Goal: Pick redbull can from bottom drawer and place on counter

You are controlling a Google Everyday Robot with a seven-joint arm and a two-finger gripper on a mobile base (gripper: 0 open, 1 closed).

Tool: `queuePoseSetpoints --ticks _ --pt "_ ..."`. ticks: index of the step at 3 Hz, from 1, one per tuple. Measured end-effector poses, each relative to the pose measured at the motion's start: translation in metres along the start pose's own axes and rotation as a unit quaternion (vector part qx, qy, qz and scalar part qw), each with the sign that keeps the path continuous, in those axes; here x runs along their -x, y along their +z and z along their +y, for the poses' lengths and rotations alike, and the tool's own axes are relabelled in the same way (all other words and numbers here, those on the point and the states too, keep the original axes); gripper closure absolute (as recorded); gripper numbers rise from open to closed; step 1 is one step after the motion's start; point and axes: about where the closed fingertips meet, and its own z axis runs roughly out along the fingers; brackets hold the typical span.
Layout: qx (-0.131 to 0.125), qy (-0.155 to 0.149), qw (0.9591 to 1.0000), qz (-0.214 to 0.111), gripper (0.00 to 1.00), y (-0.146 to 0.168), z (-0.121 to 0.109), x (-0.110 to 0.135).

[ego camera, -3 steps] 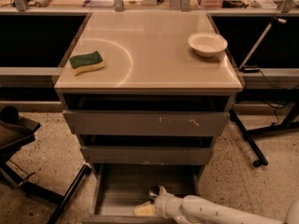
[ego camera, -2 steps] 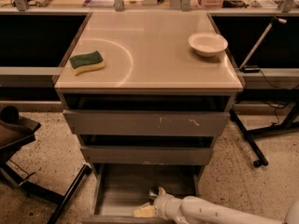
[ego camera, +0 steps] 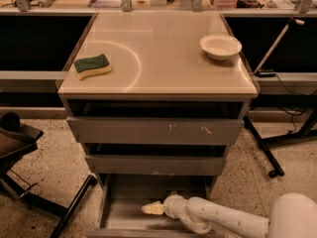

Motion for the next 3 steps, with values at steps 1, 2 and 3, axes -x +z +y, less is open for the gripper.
queuePoseSetpoints --ticks 1,2,3 --pt "-0.011 -0.001 0.9999 -0.008 0.0 0.004 -0.014 0.011" --pt "-0.02 -0.034 0.9992 0.006 0.0 0.01 -0.01 0.0" --pt "-0.044 -0.066 0.9955 0.052 0.0 0.045 -0.019 -0.032"
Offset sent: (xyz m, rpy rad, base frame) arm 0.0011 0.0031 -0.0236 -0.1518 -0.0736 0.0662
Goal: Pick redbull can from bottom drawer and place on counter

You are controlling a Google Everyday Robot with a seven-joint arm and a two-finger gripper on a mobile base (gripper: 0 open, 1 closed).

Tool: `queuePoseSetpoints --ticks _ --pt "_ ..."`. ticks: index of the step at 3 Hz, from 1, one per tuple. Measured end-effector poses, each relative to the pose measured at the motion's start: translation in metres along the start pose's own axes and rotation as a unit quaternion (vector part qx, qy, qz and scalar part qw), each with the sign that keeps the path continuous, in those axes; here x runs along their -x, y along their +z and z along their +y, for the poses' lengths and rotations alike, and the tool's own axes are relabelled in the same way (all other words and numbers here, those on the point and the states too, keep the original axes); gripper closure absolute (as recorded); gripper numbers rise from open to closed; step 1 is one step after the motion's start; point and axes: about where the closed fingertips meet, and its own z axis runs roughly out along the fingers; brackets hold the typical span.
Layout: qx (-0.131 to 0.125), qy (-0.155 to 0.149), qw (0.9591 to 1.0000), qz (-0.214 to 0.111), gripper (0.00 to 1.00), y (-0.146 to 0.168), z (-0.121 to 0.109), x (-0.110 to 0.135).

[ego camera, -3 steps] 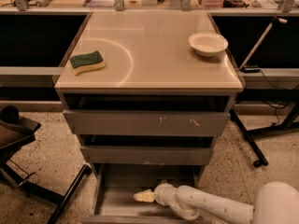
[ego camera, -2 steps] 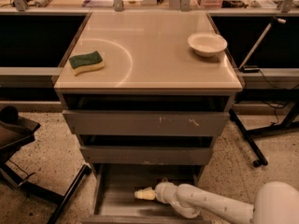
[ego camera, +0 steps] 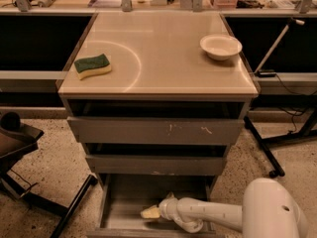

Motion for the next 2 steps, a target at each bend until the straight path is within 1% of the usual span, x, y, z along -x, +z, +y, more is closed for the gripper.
queuePoseSetpoints --ticks 1,2 --pt "0.002 0.004 1.0 0.002 0.0 0.003 0.0 -0.004" --pt "-0.012 0.032 0.9991 0.025 0.0 0.021 -0.022 -0.03"
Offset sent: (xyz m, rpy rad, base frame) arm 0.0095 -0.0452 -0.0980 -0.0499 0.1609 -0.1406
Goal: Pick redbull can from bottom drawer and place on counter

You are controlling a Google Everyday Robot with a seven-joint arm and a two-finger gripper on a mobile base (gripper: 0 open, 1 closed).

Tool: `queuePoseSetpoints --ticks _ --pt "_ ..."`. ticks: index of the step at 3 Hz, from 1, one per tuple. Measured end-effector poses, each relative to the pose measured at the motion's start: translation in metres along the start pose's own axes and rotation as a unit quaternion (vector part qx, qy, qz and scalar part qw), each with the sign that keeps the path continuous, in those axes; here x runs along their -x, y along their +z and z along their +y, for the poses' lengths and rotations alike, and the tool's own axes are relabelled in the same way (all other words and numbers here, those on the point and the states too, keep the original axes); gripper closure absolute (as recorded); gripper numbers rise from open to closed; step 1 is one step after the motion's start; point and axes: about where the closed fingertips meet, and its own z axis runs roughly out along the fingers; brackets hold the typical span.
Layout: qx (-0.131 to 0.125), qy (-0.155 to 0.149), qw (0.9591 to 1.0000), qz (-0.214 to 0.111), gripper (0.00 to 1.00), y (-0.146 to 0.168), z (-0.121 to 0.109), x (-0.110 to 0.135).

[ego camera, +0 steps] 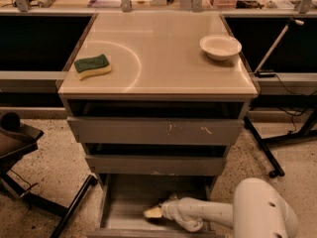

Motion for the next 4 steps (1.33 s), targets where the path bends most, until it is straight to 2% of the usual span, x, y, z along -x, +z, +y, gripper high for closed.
queuePoseSetpoints --ticks 1,2,4 --pt "-0.003 0.002 1.0 0.002 0.0 0.0007 -0.0038 -0.0006" --pt "-0.003 0.002 1.0 0.002 0.19 0.0007 -0.0038 -0.0006" --pt "-0.003 0.002 1.0 0.002 0.66 0.0005 -0.0038 -0.0004"
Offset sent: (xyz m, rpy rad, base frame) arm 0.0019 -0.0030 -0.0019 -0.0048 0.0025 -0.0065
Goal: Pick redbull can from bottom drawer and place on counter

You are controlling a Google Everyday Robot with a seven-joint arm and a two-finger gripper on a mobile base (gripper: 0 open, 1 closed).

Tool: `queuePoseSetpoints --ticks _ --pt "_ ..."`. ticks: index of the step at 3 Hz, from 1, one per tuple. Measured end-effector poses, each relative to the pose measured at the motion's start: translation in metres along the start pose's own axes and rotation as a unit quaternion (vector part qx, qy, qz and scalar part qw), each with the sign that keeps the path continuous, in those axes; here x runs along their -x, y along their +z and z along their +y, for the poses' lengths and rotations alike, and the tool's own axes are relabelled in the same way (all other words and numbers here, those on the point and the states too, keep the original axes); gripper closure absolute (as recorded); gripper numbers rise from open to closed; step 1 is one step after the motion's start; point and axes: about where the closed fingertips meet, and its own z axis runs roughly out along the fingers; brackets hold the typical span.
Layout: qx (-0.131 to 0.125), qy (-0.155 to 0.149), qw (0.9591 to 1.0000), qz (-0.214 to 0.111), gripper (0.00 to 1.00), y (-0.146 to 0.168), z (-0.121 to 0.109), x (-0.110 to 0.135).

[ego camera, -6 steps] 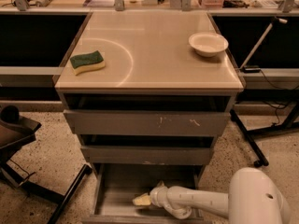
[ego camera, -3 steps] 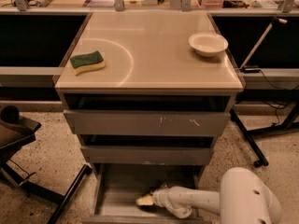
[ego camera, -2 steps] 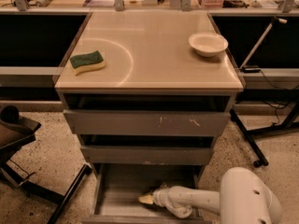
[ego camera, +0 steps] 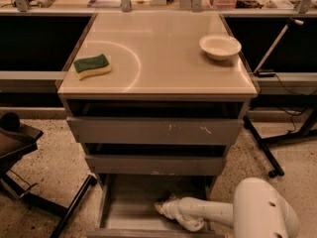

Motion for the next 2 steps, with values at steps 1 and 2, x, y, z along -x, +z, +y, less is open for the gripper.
queuePoseSetpoints --ticks 1,2 --pt "0.0 0.0 1.0 0.0 0.89 -0.002 0.0 0.001" --pt "-0.013 0.0 0.9997 -0.021 1.0 -0.047 -0.017 0.02"
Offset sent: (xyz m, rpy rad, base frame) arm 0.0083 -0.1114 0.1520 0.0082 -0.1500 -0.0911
